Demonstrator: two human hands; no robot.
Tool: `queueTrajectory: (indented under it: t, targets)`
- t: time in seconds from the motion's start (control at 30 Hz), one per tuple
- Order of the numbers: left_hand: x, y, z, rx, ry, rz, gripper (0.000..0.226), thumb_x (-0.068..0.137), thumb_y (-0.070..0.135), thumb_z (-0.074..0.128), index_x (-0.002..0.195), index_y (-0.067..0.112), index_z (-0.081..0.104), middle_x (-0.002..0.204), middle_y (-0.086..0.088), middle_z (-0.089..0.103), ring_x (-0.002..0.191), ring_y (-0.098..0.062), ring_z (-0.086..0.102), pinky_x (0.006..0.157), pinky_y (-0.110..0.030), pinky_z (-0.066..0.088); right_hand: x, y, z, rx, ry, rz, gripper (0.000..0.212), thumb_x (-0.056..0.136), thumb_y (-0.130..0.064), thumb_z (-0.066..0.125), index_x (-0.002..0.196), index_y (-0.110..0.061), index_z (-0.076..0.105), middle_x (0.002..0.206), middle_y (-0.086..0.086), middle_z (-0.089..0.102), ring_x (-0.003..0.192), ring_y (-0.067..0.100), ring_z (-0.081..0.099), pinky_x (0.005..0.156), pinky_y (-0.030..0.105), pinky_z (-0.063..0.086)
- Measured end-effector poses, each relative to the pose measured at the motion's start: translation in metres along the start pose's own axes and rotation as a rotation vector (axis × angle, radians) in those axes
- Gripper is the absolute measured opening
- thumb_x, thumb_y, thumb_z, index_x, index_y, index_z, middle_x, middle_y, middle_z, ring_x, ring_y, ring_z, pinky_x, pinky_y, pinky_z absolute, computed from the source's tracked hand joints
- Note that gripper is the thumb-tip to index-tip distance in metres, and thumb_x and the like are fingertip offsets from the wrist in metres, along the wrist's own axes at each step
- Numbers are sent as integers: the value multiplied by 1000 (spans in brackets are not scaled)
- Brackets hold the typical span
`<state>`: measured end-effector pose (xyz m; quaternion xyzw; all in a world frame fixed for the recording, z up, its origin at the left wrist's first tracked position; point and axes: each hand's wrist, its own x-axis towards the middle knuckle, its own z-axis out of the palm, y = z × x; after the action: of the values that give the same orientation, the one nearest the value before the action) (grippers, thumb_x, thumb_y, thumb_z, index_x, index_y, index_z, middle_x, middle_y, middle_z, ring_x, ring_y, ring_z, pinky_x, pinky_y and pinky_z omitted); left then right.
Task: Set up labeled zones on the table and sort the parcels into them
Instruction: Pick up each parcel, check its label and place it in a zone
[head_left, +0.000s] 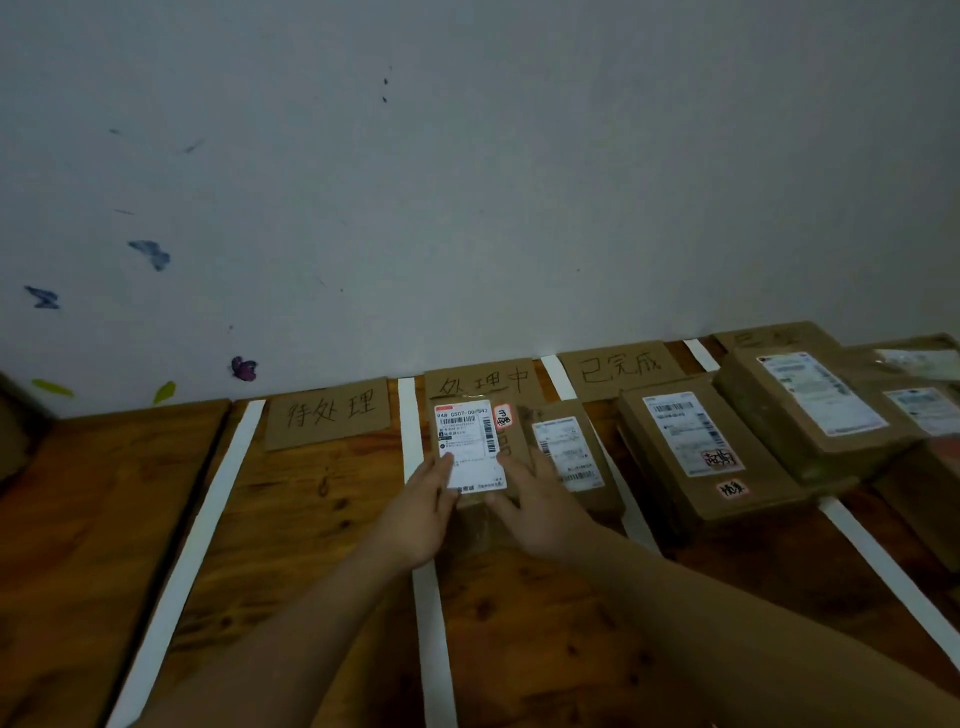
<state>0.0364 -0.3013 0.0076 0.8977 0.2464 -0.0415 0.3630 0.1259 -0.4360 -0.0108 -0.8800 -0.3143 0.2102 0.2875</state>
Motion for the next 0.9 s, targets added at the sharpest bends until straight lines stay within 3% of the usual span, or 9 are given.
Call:
queueTrajectory:
  t: [0.1, 0.2, 0.33, 0.47, 0.6, 0.9]
  targets:
    - [4, 1, -9, 66, -44, -42, 54, 102, 33, 33, 151, 28, 12, 160, 3, 6, 146, -21, 13, 115, -35, 21, 6, -2, -4, -7, -56, -2, 59, 97, -46, 47, 150, -33, 25, 160, 4, 14, 144, 28, 23, 113, 45, 28]
    - [0, -3, -28, 116, -15, -101, 59, 99, 43, 37, 150, 36, 10, 160, 5, 0, 147, -24, 7, 116, -45, 16, 11, -9, -10, -117, -10, 10, 70, 89, -64, 44, 149, -41, 16, 162, 2, 7, 148, 33, 9, 116, 59, 18]
    - [-19, -29, -78, 97, 74, -165, 62, 97, 44, 41, 151, 32, 11, 160, 5, 2, 146, -23, 10, 115, -43, 23, 15, -60, -22, -215, 21, -58, 72, 91, -66, 42, 152, -35, 20, 163, 0, 3, 149, 29, 1, 117, 53, 9]
    - [-59, -72, -142, 141, 161, -212, 68, 96, 44, 44, 152, 23, 12, 160, -3, 4, 147, -21, 6, 117, -33, 10, 20, -146, -11, -254, -37, -233, 72, 92, -64, 42, 152, -28, 25, 163, 3, 9, 149, 28, 9, 118, 49, 15]
    - [-117, -123, -209, 201, 256, -258, 69, 96, 45, 46, 152, 23, 12, 160, -8, 5, 147, -26, 3, 119, -37, 6, 17, -235, 26, -314, -89, -364, 74, 92, -65, 41, 151, -24, 27, 161, 8, 14, 147, 29, 15, 117, 43, 19]
    - [-279, -267, -351, 233, 408, -395, 71, 94, 49, 46, 152, 24, 12, 160, -9, 4, 147, -29, 0, 117, -39, 7, -22, -421, 146, -288, -137, -468, 73, 91, -64, 45, 149, -22, 32, 155, 10, 26, 141, 31, 28, 115, 43, 27]
